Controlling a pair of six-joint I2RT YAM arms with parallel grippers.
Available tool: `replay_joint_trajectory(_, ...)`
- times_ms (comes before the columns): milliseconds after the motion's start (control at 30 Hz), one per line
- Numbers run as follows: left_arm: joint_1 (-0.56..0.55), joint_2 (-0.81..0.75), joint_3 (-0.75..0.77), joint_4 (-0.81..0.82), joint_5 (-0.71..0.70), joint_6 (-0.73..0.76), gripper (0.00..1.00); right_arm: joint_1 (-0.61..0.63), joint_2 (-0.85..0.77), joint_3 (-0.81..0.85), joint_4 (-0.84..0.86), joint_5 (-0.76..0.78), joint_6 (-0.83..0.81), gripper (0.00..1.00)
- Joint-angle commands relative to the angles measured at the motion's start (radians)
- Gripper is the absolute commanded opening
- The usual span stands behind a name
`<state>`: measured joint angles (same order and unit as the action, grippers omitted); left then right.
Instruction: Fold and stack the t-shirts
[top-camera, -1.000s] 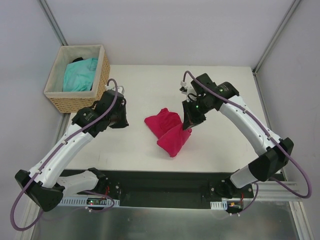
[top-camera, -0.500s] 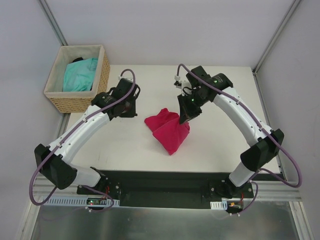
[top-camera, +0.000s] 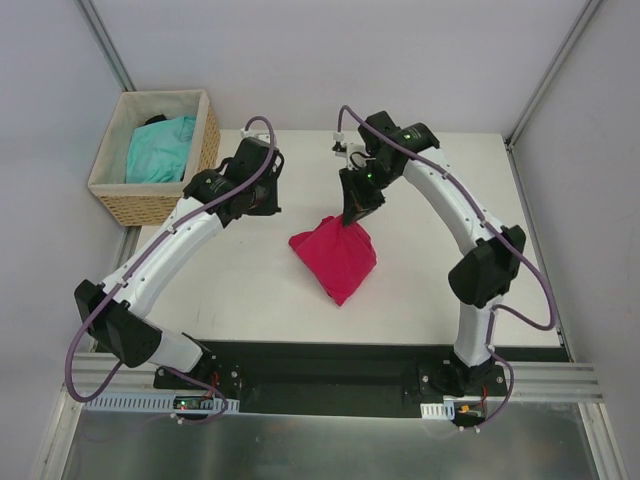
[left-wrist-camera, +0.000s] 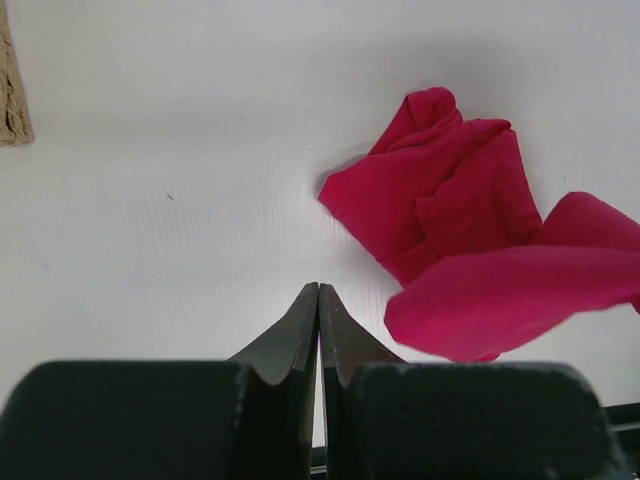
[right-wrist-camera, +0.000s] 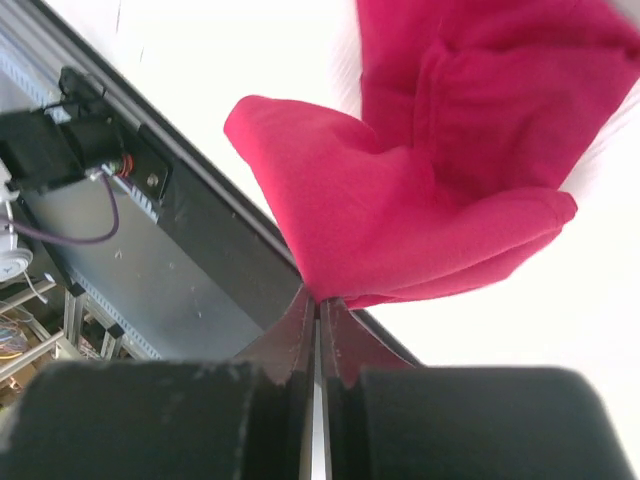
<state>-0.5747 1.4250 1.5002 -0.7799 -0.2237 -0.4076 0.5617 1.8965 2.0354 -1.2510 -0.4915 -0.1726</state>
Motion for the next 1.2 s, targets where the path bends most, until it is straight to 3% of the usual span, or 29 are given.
replay_joint_trajectory(0, 0.003, 0.009, 0.061, 0.007, -0.042, 0.029, 0.0, -0.016, 0.102, 0.1, 0.01, -0.036, -0.024, 0.01)
replay_joint_trajectory(333, 0.004, 0.021, 0.106, -0.036, -0.057, 0.107, 0.0, -0.023, 0.197, 0.055, 0.145, -0.062, 0.005, 0.01)
replay_joint_trajectory(633, 0.004, 0.043, 0.137, -0.047, -0.031, 0.116, 0.0, -0.036, 0.3, 0.195, 0.144, -0.061, 0.007, 0.01)
replay_joint_trajectory(1100, 0.004, 0.092, 0.198, -0.061, -0.019, 0.142, 0.0, -0.094, 0.447, 0.236, 0.222, 0.062, 0.07, 0.01)
replay_joint_trajectory(1167, 0.004, 0.095, 0.203, -0.059, -0.017, 0.144, 0.0, -0.1, 0.464, 0.255, 0.228, 0.065, 0.082, 0.06)
